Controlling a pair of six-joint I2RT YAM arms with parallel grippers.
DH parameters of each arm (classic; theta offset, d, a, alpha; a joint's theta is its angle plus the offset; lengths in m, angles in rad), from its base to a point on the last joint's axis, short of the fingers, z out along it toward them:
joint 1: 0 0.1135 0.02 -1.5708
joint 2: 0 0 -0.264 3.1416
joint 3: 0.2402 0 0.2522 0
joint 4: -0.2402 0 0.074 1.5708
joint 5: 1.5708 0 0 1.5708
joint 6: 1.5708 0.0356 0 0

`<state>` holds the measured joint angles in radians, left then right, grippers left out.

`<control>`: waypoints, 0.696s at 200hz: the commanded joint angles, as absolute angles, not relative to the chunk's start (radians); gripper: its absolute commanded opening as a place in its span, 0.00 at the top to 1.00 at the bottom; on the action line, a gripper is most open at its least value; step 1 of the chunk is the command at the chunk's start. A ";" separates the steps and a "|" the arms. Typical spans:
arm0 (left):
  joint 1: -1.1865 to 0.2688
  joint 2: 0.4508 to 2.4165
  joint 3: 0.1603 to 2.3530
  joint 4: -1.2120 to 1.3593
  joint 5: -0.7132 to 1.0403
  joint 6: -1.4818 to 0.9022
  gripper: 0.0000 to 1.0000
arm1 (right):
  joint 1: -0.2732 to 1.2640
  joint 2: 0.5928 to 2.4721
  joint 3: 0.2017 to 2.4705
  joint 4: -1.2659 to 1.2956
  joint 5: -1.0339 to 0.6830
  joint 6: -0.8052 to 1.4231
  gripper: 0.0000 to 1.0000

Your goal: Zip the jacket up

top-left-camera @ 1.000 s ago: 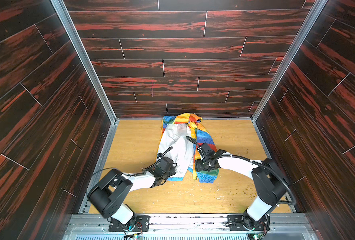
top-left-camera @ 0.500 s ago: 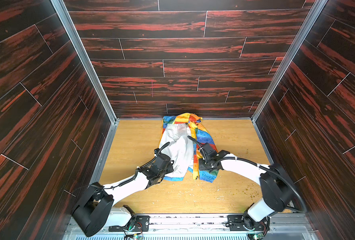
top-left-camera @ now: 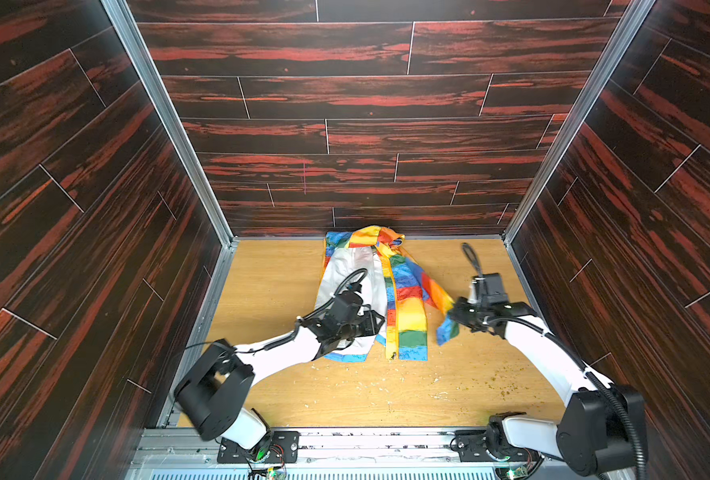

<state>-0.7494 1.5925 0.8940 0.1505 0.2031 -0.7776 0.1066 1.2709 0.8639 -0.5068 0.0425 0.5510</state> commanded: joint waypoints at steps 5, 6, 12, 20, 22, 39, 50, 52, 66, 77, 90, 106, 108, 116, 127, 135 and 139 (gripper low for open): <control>-0.771 1.696 0.970 0.133 0.235 -0.747 0.60 | -0.001 1.253 0.839 -0.519 -0.044 0.585 0.85; -0.771 1.700 0.972 0.132 0.234 -0.746 0.60 | -0.004 1.255 0.839 -0.518 -0.045 0.585 0.83; -0.773 1.725 0.984 0.121 0.228 -0.745 0.60 | -0.016 1.260 0.838 -0.514 -0.049 0.592 0.66; -0.775 1.745 0.999 0.119 0.225 -0.742 0.60 | -0.021 1.262 0.836 -0.506 -0.052 0.599 0.46; -0.775 1.759 1.002 0.119 0.224 -0.741 0.60 | -0.022 1.263 0.835 -0.504 -0.052 0.600 0.43; -0.775 1.817 1.026 0.114 0.214 -0.731 0.60 | -0.020 1.256 0.828 -0.481 -0.077 0.609 0.28; -0.776 1.843 1.048 0.096 0.208 -0.718 0.60 | -0.019 1.245 0.826 -0.474 -0.092 0.608 0.27; -0.776 1.846 1.052 0.092 0.207 -0.715 0.60 | -0.018 1.242 0.825 -0.474 -0.096 0.608 0.27; -0.776 1.877 1.077 0.069 0.202 -0.701 0.60 | -0.011 1.216 0.822 -0.477 -0.108 0.605 0.26; -0.775 1.891 1.089 0.053 0.200 -0.690 0.60 | 0.002 1.189 0.812 -0.477 -0.128 0.606 0.26; -0.776 1.904 1.102 0.026 0.189 -0.675 0.60 | 0.031 1.158 0.797 -0.479 -0.150 0.607 0.26; -0.776 1.910 1.098 0.037 0.205 -0.670 0.58 | 0.089 1.125 0.768 -0.477 -0.163 0.621 0.26; -0.776 1.911 1.095 0.042 0.208 -0.670 0.58 | 0.097 1.122 0.765 -0.476 -0.165 0.622 0.26; -0.776 1.916 1.089 0.069 0.243 -0.672 0.57 | 0.125 1.109 0.742 -0.462 -0.176 0.638 0.26; -0.779 1.928 1.085 0.113 0.304 -0.679 0.59 | 0.162 1.097 0.711 -0.444 -0.186 0.664 0.26; -0.779 1.935 1.082 0.152 0.350 -0.689 0.60 | 0.184 1.090 0.690 -0.424 -0.192 0.682 0.26; -0.779 1.938 1.079 0.178 0.373 -0.695 0.60 | 0.192 1.088 0.679 -0.414 -0.194 0.692 0.26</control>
<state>-0.7761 1.9148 1.0756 0.0818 0.2478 -0.6952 0.1417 1.1122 0.7372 -0.4469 -0.1516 0.6258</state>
